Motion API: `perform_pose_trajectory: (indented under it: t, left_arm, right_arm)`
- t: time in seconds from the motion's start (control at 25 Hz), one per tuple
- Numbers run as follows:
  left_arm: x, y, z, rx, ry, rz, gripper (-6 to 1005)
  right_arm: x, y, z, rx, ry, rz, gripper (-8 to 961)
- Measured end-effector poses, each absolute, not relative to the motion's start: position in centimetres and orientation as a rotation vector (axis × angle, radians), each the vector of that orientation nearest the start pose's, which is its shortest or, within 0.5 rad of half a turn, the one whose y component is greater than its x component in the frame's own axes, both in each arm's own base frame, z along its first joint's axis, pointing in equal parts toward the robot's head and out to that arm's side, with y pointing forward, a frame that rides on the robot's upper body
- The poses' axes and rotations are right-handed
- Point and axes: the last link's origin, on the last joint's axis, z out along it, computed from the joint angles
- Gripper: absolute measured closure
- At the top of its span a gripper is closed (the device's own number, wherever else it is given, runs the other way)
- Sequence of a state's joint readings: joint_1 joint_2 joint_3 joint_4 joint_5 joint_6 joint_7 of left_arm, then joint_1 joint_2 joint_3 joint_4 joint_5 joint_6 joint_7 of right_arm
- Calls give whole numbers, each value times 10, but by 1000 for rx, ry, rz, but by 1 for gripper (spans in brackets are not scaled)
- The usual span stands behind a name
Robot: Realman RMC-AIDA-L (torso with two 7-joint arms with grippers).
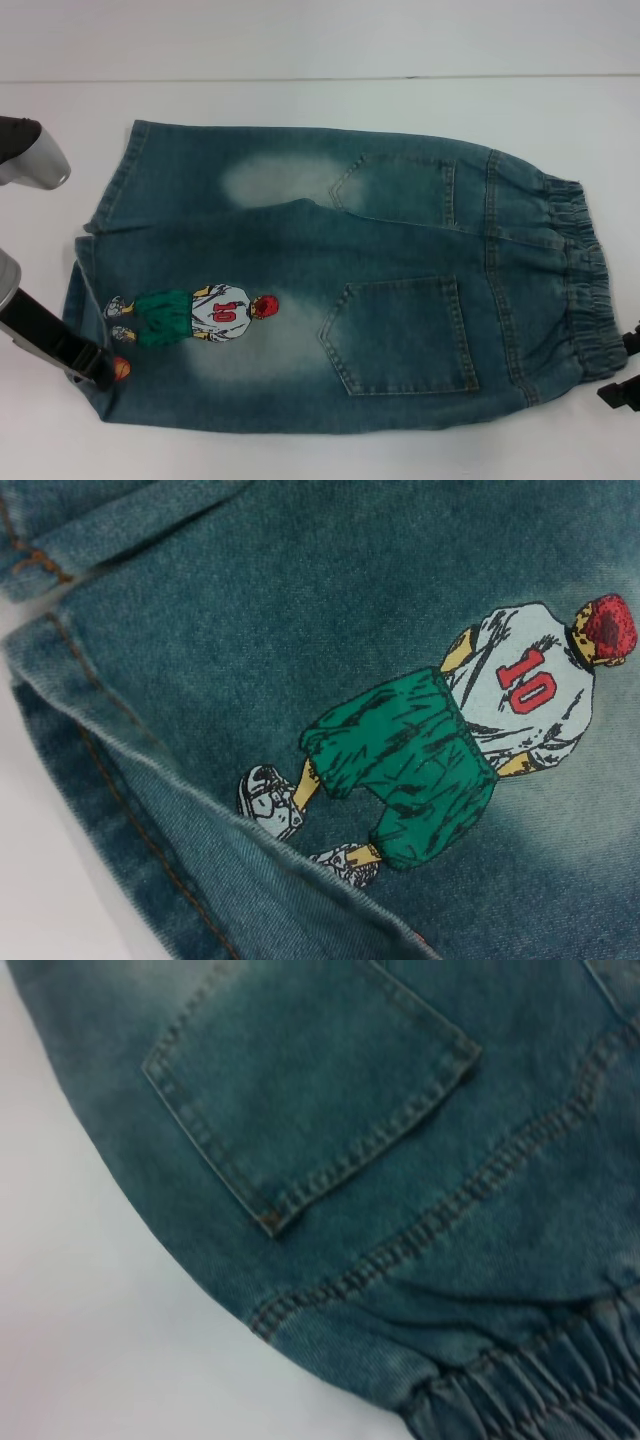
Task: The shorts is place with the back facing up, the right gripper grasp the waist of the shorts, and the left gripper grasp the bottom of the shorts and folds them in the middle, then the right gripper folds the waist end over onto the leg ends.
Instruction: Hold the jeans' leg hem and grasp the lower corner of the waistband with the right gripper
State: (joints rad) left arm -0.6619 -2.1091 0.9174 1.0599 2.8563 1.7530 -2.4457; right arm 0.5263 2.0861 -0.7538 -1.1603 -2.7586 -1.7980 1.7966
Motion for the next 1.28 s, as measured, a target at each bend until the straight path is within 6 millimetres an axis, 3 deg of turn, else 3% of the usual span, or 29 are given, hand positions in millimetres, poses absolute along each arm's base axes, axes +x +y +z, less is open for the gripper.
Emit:
perform_pose_trajectory:
  t: [0.6,0.8,0.92,1.12,1.28]
  left_arm:
    - [-262,334,24,-2457,-1484,629,986]
    - [-262,334,24,-2453,-1488,627,985]
    - [-262,334,24,-2452,-1487,626,985]
    - [-261,336,24,-2451,-1478,620,984]
    - [-260,337,24,-2459,-1470,612,983]
  right_arm:
    - [304,301,50,-2858,809,-301,138]
    - [309,298,53,-2843,808,-290,273]
    - [309,297,54,-2841,808,-285,529]
    - [311,297,56,-2835,784,-262,740]
    - [311,296,56,-2833,766,-221,800]
